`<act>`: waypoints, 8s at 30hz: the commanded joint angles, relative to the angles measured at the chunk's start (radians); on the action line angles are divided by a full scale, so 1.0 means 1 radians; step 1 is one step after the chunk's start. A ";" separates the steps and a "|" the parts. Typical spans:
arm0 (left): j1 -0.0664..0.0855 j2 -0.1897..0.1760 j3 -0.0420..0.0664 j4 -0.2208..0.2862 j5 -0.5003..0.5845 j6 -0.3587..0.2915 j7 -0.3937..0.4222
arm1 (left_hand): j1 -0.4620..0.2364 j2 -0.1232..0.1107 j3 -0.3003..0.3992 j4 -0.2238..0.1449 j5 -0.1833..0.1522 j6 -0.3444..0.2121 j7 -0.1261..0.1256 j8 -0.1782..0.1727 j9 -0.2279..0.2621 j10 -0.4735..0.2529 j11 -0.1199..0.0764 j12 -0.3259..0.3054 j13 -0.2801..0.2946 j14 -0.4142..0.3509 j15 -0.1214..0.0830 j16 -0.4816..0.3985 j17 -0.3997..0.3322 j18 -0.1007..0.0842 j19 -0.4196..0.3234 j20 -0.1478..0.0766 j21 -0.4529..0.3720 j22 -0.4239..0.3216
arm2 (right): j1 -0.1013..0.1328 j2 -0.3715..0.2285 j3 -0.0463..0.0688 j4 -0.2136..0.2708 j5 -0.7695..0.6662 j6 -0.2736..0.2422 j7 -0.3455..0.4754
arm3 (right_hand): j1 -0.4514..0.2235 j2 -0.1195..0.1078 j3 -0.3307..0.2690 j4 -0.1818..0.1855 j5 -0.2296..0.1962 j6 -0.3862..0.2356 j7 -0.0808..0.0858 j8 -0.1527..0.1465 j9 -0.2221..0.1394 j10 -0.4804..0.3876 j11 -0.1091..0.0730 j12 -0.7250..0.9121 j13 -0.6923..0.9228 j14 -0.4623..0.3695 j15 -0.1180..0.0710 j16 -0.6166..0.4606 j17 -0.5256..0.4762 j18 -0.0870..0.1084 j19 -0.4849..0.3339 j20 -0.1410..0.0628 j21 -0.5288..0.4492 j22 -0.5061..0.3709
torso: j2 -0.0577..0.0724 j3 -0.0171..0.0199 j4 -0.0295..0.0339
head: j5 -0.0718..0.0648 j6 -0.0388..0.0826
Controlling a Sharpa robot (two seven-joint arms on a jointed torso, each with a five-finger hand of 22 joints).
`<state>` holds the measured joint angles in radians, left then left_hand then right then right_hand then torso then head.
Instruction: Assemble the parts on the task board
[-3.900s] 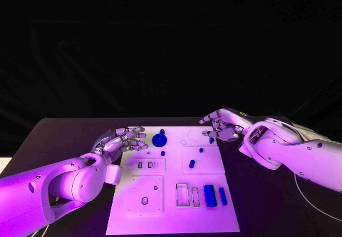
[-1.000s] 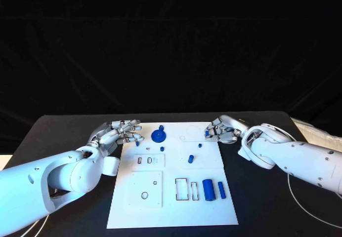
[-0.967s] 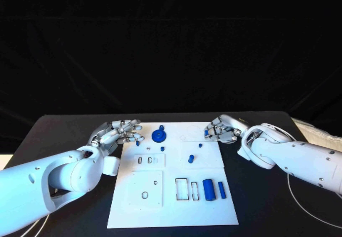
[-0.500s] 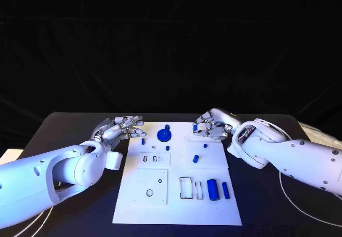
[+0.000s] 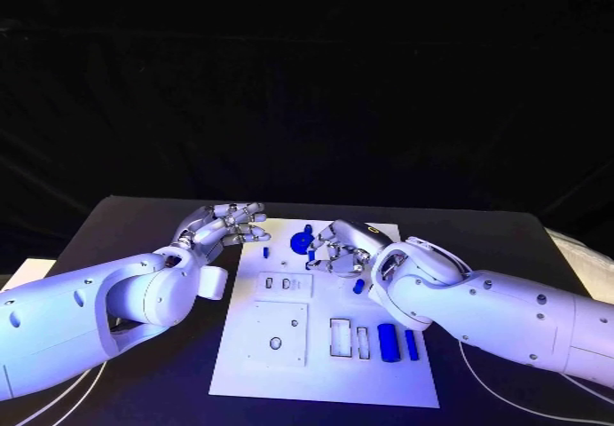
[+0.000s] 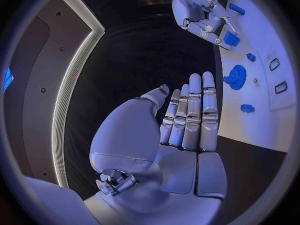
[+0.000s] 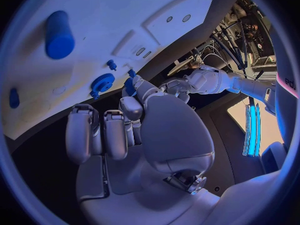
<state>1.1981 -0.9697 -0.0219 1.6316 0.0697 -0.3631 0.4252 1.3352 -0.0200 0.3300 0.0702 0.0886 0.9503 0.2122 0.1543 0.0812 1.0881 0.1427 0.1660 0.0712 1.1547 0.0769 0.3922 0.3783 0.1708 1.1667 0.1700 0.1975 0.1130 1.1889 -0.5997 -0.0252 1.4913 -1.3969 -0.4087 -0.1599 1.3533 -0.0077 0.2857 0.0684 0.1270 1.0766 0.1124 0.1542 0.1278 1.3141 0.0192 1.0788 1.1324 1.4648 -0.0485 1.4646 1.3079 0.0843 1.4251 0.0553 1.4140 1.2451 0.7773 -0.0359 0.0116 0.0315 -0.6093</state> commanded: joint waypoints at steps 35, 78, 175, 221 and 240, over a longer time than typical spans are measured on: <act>0.008 0.015 0.001 0.000 0.003 0.009 0.007 | 0.001 -0.010 0.006 -0.001 0.001 -0.007 -0.001 0.006 0.002 -0.008 0.000 0.005 -0.001 -0.008 -0.002 0.004 0.001 0.006 -0.005 0.005 -0.006 0.001 | -0.047 0.091 -0.010 -0.043 -0.187 0.116 -0.113 | -0.009 0.002 -0.005 -0.004 -0.007 0.007 -0.007 -0.006 0.022 -0.015 0.002 -0.017 -0.009 0.068 -0.003 -0.006 0.069 -0.019 0.002 -0.001 0.000 -0.001 | -0.001 0.0015 -0.0006 | 0.039 -0.036; 0.008 0.022 0.001 -0.007 0.003 -0.008 0.017 | -0.063 -0.014 0.058 -0.083 -0.001 -0.157 0.035 -0.085 -0.021 -0.352 0.083 -0.112 -0.016 -0.379 0.136 -0.330 -0.227 -0.034 -0.562 0.113 -0.144 -0.058 | -0.047 0.090 -0.012 -0.032 -0.195 0.074 -0.122 | -0.094 -0.066 -0.075 0.035 -0.023 -0.079 0.026 -0.066 0.010 -0.113 0.032 -0.164 -0.120 0.064 0.023 -0.017 0.061 -0.016 -0.007 0.023 -0.011 -0.016 | -0.001 0.0017 -0.0019 | 0.032 -0.041; 0.137 0.392 -0.004 -0.352 -1.109 0.665 -1.084 | -0.289 0.094 -0.476 0.219 -0.042 -0.028 -0.170 0.503 0.504 0.201 -0.168 0.992 0.991 0.416 -0.161 1.179 1.192 -0.133 0.325 -0.145 1.267 1.294 | 0.109 -0.342 0.014 0.167 0.455 0.022 0.135 | -0.036 -0.039 -0.129 0.070 0.093 -0.119 0.039 -0.074 0.013 -0.181 0.043 -0.242 -0.194 0.047 0.032 -0.077 -0.013 -0.008 -0.029 0.032 -0.036 -0.055 | -0.063 0.0376 -0.0307 | 0.073 -0.097; 0.132 0.425 -0.008 -0.386 -1.125 0.737 -1.091 | -0.197 0.129 -0.477 0.209 -0.037 -0.035 -0.168 0.506 0.536 0.207 -0.165 1.003 1.009 0.416 -0.156 1.179 1.192 -0.133 0.326 -0.139 1.268 1.299 | 0.109 -0.336 0.013 0.159 0.452 0.039 0.122 | -0.033 -0.034 -0.130 0.072 0.102 -0.119 0.039 -0.073 0.014 -0.180 0.042 -0.243 -0.197 0.047 0.031 -0.081 -0.017 -0.007 -0.030 0.032 -0.038 -0.058 | -0.061 0.0389 -0.0315 | 0.075 -0.114; 0.129 0.436 -0.010 -0.393 -1.122 0.741 -1.092 | -0.145 0.143 -0.462 0.197 -0.037 -0.037 -0.169 0.506 0.553 0.208 -0.166 1.004 1.011 0.416 -0.157 1.179 1.192 -0.133 0.326 -0.139 1.267 1.300 | 0.109 -0.332 0.012 0.157 0.450 0.043 0.119 | -0.032 -0.033 -0.130 0.072 0.103 -0.119 0.039 -0.073 0.014 -0.178 0.042 -0.242 -0.196 0.047 0.031 -0.081 -0.017 -0.008 -0.029 0.032 -0.038 -0.057 | -0.061 0.0396 -0.0307 | 0.075 -0.120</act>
<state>1.3279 -0.5365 -0.0319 1.2402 -1.0507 0.3618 -0.6641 1.1782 0.1228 -0.1335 0.2687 0.0497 0.9199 0.0461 0.6558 0.6330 1.2936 -0.0234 1.1657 1.0822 1.4657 -0.0838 1.5684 1.3079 0.0543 1.4650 0.0288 1.4675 1.3074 1.2975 -0.9326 -0.0134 1.6482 -0.9382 -0.3782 -0.0378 1.3204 -0.0463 0.1601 0.1366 0.2266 0.9591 0.1479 0.0769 0.1407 1.1395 0.0624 0.8401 0.9353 1.4648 -0.0196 1.3892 1.2908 0.0844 1.3998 0.0880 1.3812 1.1875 0.7164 0.0036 -0.0192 0.1073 -0.7295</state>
